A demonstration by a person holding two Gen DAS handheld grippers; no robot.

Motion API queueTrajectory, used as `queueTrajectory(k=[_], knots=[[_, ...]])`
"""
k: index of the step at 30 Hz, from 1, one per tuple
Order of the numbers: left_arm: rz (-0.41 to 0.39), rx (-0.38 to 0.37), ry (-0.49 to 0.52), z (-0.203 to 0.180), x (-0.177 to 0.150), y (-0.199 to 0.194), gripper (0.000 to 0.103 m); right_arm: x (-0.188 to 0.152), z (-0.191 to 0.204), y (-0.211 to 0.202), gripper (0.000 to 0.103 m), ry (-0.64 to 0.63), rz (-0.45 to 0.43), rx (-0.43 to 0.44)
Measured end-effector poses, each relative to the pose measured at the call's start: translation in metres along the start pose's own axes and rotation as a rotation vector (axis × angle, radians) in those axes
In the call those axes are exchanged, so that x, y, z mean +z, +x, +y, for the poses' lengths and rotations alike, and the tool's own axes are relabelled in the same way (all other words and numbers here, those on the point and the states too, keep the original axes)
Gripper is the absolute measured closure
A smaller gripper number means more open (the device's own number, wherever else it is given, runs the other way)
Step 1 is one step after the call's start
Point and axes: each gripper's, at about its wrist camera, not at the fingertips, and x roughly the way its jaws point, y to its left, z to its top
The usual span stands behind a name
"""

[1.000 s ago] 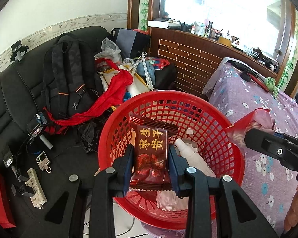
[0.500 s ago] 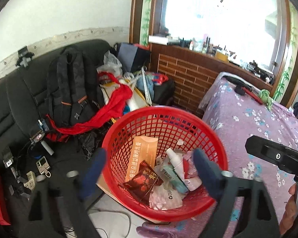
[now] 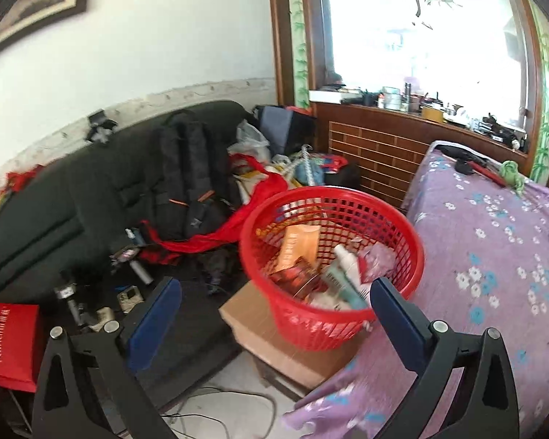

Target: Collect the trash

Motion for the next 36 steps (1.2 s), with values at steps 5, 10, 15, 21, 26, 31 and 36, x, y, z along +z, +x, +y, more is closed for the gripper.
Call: queueTrajectory(k=[5,10,15,21,26,31,36], knots=[[-0.074,0.044,-0.035,0.003,-0.016,-0.039,0.001,-0.02,0.0,-0.03,0.0,-0.043,-0.016,-0.003],[-0.076,0.03,-0.088,0.009,-0.03,-0.06,0.001,-0.039,0.004,-0.05,0.0,-0.087,-0.023,-0.009],[-0.08,0.043,-0.087,0.016,-0.041,-0.07,0.001,-0.059,0.013,-0.069,0.0,-0.117,-0.063,-0.021],[-0.152,0.099,-0.053,0.017,-0.048,-0.086,0.001,-0.073,0.025,-0.088,0.0,-0.151,-0.097,-0.048],[-0.19,0.125,-0.037,0.008,-0.057,-0.095,0.001,-0.081,0.028,-0.102,0.0,-0.154,-0.128,-0.054],[-0.175,0.095,-0.024,0.001,-0.074,-0.098,0.001,-0.087,0.024,-0.102,0.0,-0.136,-0.114,-0.095],[-0.161,0.051,0.0,-0.001,-0.081,-0.099,0.001,-0.09,0.025,-0.104,0.0,-0.124,-0.112,-0.144]])
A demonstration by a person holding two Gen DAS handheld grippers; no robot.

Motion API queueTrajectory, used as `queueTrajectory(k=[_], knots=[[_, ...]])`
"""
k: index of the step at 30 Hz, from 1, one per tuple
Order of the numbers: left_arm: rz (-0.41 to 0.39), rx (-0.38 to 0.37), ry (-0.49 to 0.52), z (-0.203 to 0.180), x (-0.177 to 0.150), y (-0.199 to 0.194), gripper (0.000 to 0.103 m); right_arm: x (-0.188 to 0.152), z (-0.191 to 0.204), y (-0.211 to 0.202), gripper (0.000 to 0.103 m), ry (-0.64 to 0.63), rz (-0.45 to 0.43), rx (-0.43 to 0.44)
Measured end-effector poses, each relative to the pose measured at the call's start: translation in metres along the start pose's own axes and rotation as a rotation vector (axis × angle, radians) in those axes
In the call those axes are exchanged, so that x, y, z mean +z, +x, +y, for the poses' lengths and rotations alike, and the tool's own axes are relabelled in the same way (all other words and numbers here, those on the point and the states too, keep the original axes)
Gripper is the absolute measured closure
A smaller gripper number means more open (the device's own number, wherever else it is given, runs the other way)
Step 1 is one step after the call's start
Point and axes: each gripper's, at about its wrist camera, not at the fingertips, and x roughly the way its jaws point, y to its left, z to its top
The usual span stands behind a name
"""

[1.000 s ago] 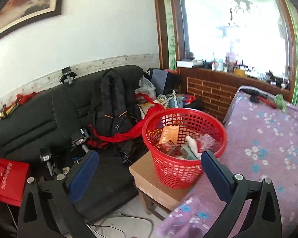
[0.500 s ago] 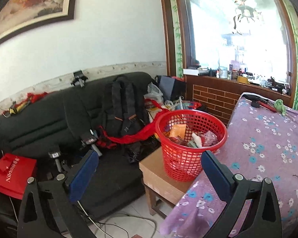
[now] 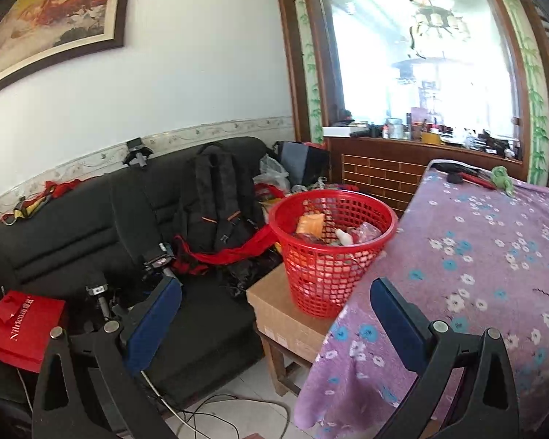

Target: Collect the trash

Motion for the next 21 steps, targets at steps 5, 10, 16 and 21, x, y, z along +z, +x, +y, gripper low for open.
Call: queueTrajectory(k=[5,10,16,21], knots=[[-0.014,-0.032,0.001,0.001,0.0,-0.008,0.001,-0.004,0.007,-0.007,0.0,-0.011,0.0,-0.031],[-0.013,-0.038,-0.009,0.003,0.0,-0.01,0.001,-0.003,0.011,-0.012,0.0,-0.032,-0.009,-0.041],[-0.01,-0.037,-0.018,0.005,0.001,-0.011,0.001,0.001,0.007,-0.018,0.0,-0.027,-0.028,-0.055],[-0.011,-0.044,-0.017,0.005,0.001,-0.011,0.001,0.001,0.006,-0.019,0.0,-0.022,-0.029,-0.056]])
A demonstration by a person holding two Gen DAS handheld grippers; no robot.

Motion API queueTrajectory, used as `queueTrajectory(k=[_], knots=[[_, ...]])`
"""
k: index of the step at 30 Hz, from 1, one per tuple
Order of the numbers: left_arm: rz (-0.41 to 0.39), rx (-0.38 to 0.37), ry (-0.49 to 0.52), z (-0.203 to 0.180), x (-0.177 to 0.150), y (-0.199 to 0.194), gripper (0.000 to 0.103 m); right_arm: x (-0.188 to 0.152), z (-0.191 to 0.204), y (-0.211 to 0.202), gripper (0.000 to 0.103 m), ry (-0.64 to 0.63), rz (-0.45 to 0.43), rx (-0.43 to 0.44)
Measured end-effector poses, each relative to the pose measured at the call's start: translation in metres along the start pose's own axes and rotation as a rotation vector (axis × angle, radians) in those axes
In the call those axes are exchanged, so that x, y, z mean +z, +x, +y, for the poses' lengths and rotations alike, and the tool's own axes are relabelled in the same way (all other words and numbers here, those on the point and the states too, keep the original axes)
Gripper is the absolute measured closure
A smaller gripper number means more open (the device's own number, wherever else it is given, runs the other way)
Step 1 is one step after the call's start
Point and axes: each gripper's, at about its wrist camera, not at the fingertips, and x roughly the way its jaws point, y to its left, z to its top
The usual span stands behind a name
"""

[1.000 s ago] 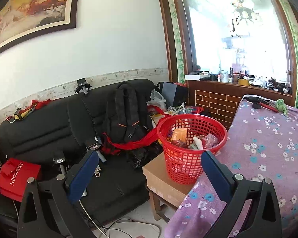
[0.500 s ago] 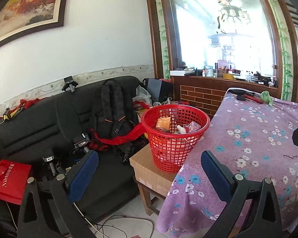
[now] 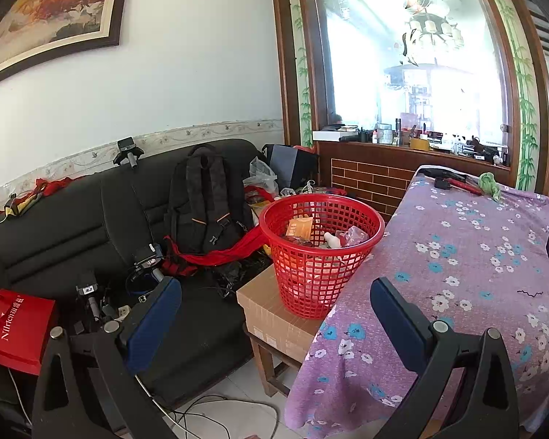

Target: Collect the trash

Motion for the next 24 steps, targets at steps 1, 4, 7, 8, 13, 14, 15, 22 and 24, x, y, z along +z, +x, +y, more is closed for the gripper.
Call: queueTrajectory(k=[1,4,7,8,13,14,15,22,24], knots=[[0.001,-0.001,0.0,-0.0001,0.0002,-0.0001,0.001,-0.0003,0.0006,0.0002,0.0,-0.002,0.0,0.001],[0.004,-0.006,0.0,-0.0009,-0.0004,-0.0005,0.001,-0.0012,0.0016,0.0006,0.0,-0.004,0.002,0.005],[0.002,-0.007,-0.003,-0.0007,-0.0006,-0.0018,0.001,-0.0015,0.0012,0.0004,0.0,0.0,0.0,0.007],[0.003,-0.007,-0.004,-0.0005,-0.0006,-0.0021,0.001,-0.0018,0.001,0.0001,0.0,0.002,0.0,0.008],[0.003,-0.013,-0.011,-0.0003,0.0013,-0.0021,0.001,-0.0024,0.0004,-0.0006,0.0,0.004,-0.001,0.009],[0.004,-0.015,-0.012,-0.0003,0.0014,-0.0026,0.001,-0.0022,0.0006,-0.0005,0.0,0.004,-0.002,0.008],[0.004,-0.018,-0.014,-0.0003,0.0015,-0.0031,0.001,-0.0022,0.0005,-0.0004,0.0,0.005,-0.002,0.009],[0.008,-0.022,-0.006,-0.0025,0.001,-0.0019,0.001,-0.0021,-0.0008,0.0031,0.0,0.015,-0.004,0.018],[0.009,-0.021,-0.006,-0.0017,0.0009,-0.0013,0.001,-0.0011,-0.0004,0.0066,0.0,0.017,-0.002,0.025]])
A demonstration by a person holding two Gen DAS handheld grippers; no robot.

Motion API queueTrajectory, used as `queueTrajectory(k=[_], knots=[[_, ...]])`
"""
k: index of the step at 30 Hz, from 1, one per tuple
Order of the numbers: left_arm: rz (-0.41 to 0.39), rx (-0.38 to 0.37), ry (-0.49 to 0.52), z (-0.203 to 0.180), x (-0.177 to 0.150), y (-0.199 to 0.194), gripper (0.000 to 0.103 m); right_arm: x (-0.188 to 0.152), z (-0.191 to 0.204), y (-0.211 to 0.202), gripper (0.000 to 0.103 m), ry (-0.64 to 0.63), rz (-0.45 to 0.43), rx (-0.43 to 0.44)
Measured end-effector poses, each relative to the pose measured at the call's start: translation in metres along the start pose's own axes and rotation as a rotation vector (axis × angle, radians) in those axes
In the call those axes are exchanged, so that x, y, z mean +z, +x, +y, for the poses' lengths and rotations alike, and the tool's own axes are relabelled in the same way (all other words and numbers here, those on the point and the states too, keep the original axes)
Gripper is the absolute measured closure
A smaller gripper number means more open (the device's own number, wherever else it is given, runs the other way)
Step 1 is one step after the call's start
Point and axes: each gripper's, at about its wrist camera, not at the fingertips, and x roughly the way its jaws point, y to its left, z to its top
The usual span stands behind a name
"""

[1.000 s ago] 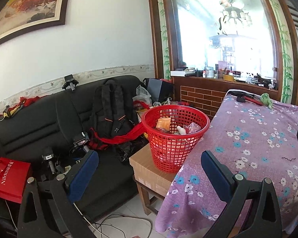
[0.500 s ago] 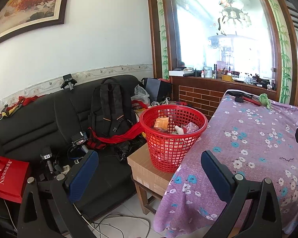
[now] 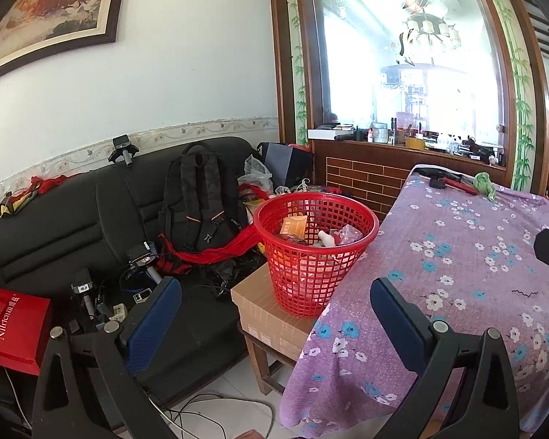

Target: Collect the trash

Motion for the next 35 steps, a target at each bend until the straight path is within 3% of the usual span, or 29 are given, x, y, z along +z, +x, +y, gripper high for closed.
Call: queueTrajectory(k=[20,31,35], knots=[[0.015,0.031,-0.039,0.012,0.001,0.011,0.001,0.0,-0.015,0.046,0.0,-0.011,0.062,0.01],[0.061,0.07,-0.058,0.02,-0.004,0.027,0.001,0.008,-0.012,0.064,0.0,-0.054,0.069,0.021],[0.076,0.044,-0.069,0.018,-0.003,0.03,0.001,0.006,-0.012,0.065,0.0,-0.052,0.074,0.044]])
